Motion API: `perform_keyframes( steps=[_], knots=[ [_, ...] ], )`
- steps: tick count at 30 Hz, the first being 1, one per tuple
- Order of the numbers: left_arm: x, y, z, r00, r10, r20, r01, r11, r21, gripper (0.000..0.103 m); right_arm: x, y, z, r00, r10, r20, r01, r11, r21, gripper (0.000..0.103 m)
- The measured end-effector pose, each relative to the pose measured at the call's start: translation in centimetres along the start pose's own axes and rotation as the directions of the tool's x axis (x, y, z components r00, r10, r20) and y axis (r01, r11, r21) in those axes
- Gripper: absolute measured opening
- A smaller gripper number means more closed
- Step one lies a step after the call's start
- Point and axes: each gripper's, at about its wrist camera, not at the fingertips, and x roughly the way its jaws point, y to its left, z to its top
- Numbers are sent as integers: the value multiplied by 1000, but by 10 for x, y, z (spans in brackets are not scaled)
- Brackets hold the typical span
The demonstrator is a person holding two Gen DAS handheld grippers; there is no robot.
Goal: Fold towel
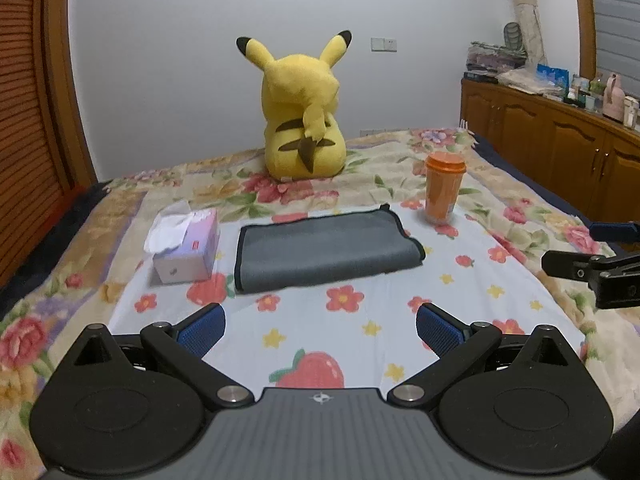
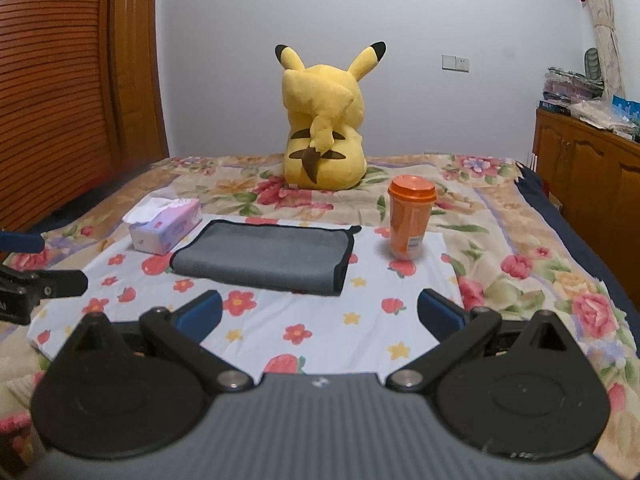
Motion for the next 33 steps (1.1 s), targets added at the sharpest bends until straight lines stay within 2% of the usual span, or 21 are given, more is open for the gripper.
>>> perform_keyframes(
  steps=[8, 21, 33],
  knots=[
    [-1, 3, -18, 1000, 1, -28, -2, 999, -39, 103, -4, 5, -15, 1000, 3, -13, -3, 1000, 7, 103],
    [8, 4, -41, 998, 14, -63, -16, 999, -43, 103, 1, 14, -35, 999, 5, -42, -6, 1000, -11, 103],
    [11, 4, -47, 998, 26, -58, -29, 999, -41, 103, 12, 11, -46, 998, -14, -65, 13, 1000, -20, 103]
  ],
)
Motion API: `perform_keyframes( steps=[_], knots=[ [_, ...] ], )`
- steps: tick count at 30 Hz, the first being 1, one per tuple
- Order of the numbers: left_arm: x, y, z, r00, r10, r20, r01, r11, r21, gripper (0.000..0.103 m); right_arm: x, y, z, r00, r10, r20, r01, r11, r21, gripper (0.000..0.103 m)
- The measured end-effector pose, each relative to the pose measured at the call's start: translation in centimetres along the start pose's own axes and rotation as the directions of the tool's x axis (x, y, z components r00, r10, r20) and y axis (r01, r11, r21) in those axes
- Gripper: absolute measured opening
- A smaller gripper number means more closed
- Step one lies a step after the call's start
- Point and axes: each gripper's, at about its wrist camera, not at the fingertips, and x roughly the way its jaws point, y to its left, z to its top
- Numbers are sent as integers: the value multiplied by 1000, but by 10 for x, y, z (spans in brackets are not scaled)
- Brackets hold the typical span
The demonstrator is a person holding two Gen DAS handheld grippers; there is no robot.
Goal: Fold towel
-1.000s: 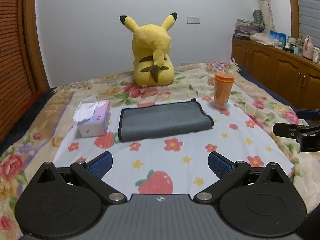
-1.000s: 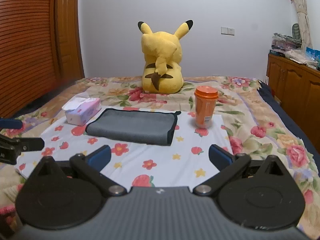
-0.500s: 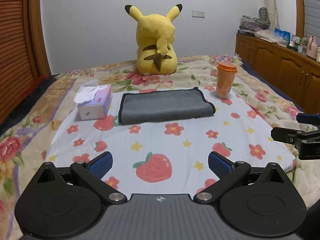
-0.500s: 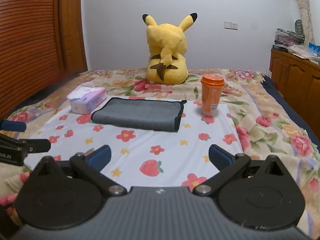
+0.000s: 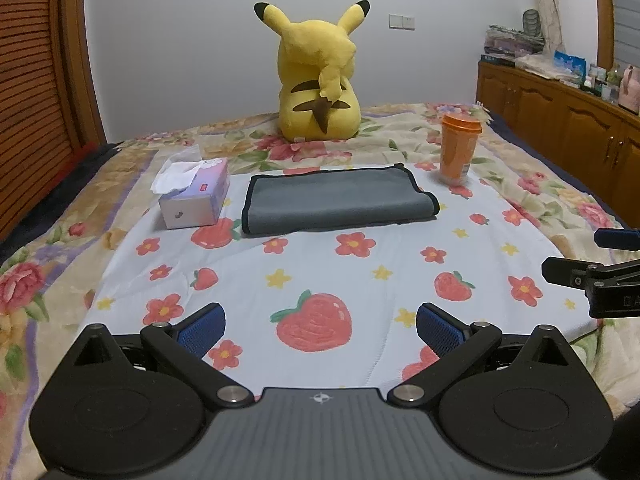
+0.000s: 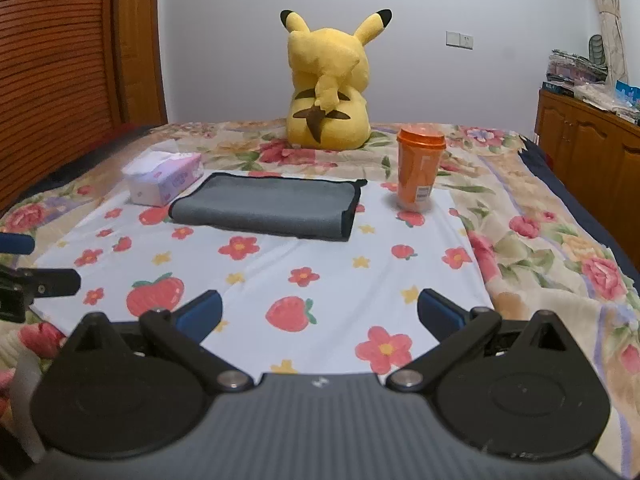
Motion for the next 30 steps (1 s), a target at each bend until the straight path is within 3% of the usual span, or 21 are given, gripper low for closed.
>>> perform_keyframes(
  steps=[30],
  knots=[
    [-20, -2, 4, 989, 25, 143, -25, 1000, -3, 103, -13, -7, 1, 996, -12, 90, 9, 999, 30, 103]
  ],
)
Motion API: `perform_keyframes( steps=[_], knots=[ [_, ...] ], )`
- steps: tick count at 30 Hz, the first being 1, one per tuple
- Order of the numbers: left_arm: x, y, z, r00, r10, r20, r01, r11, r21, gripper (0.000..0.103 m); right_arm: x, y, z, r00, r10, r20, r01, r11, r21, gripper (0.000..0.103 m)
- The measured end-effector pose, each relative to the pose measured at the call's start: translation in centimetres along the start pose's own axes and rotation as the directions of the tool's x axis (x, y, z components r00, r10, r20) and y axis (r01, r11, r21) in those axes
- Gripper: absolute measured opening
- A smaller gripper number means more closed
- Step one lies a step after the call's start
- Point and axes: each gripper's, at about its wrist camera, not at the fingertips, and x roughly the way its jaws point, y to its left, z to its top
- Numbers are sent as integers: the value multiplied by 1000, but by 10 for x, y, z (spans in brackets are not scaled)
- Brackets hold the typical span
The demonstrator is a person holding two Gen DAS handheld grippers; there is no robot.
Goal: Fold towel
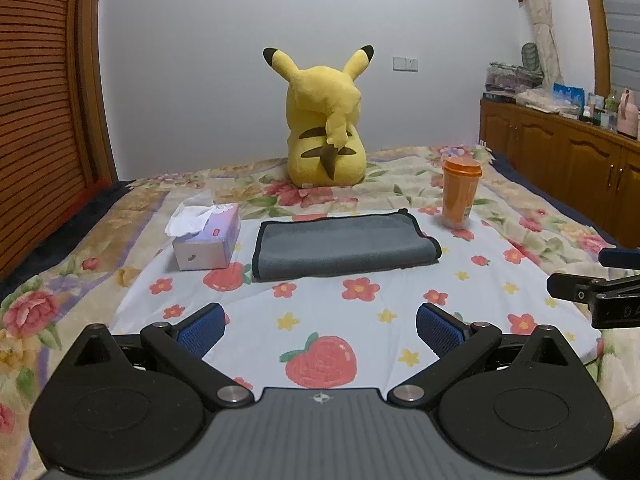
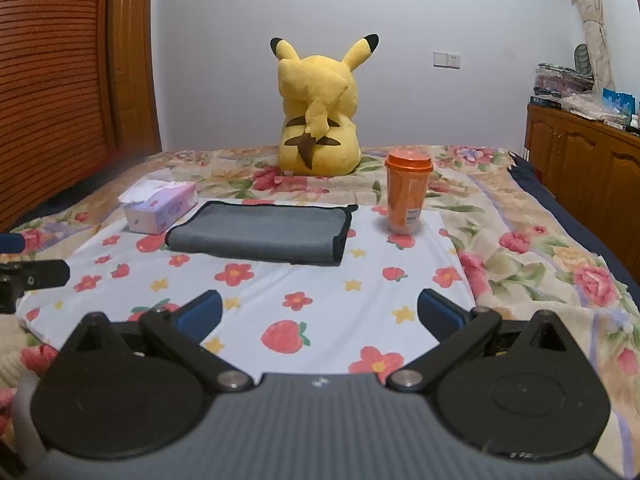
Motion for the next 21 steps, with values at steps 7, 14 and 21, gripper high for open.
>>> perform_keyframes(
  steps=[7, 14, 21],
  knots=[
    [-2, 0, 2, 1000, 5, 25, -6, 1000, 6, 103, -2, -1, 0, 1000, -2, 16, 2, 1000, 3, 103],
    [-8, 0, 3, 998, 10, 62, -10, 1000, 8, 103, -6, 0, 1, 999, -3, 34, 3, 1000, 1, 103],
    [-12, 2, 5, 995, 20, 96, -21, 1000, 7, 103, -13, -1, 3, 997, -9, 79, 9, 1000, 0, 103]
  ],
)
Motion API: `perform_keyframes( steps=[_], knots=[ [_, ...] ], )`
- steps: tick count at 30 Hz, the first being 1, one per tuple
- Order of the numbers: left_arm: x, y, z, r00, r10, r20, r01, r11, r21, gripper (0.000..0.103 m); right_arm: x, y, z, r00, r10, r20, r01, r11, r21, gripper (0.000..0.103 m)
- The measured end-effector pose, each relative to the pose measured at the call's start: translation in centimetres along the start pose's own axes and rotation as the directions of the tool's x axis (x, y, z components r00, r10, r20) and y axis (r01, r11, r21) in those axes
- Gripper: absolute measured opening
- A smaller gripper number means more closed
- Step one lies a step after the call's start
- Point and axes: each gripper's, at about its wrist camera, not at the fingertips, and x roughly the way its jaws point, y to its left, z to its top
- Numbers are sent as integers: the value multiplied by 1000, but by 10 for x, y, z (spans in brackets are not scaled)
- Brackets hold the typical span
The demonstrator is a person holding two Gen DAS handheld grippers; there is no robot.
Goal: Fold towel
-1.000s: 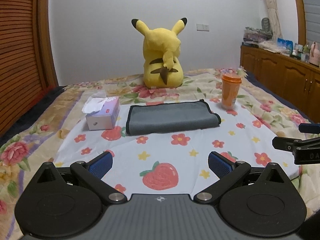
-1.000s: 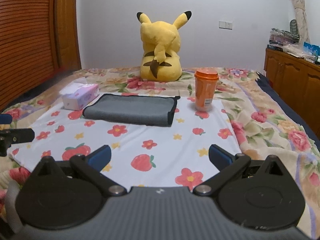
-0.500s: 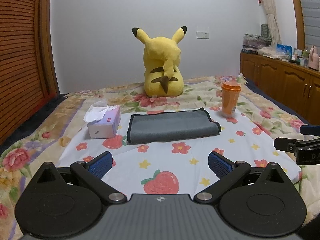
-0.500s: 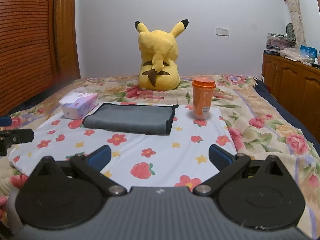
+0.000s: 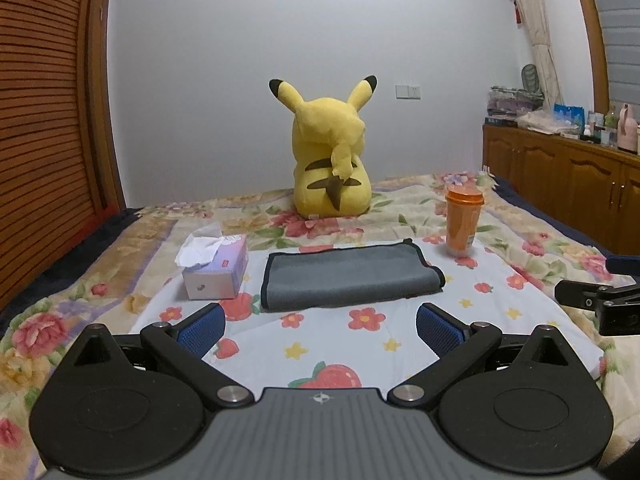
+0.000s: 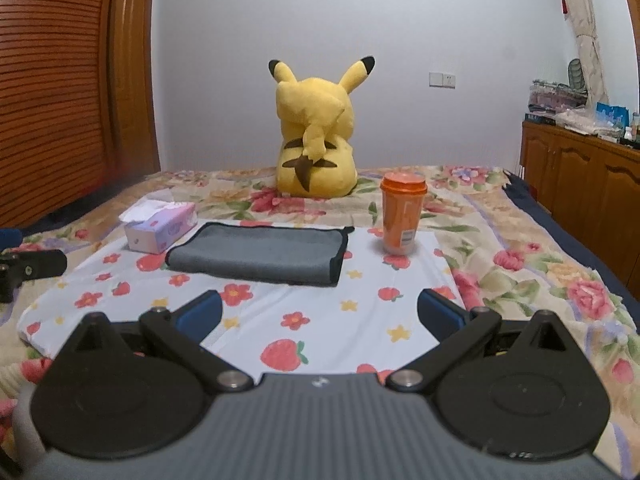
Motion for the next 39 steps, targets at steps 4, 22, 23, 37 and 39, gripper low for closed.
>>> perform_keyframes(
  steps=[4, 22, 23, 37, 39],
  knots=[
    [-3, 0, 1, 1000, 4, 18, -4, 1000, 2, 103, -3, -1, 1, 1000, -5, 26, 5, 1000, 1, 103],
    [-8, 4, 4, 999, 19, 46, -18, 1000, -15, 103, -8, -5, 2, 998, -20, 65, 19, 1000, 17, 103],
    [-8, 4, 4, 999, 19, 46, -18, 1000, -14, 103, -8, -5, 2, 998, -20, 65, 19, 1000, 17, 103],
    [-8, 4, 4, 999, 20, 48, -20, 1000, -12, 103, -8, -4, 2, 998, -21, 65, 20, 1000, 15, 103],
    [-9, 4, 4, 999, 20, 48, -20, 1000, -13, 103, -8, -4, 2, 998, -20, 64, 19, 1000, 16, 103]
  ],
)
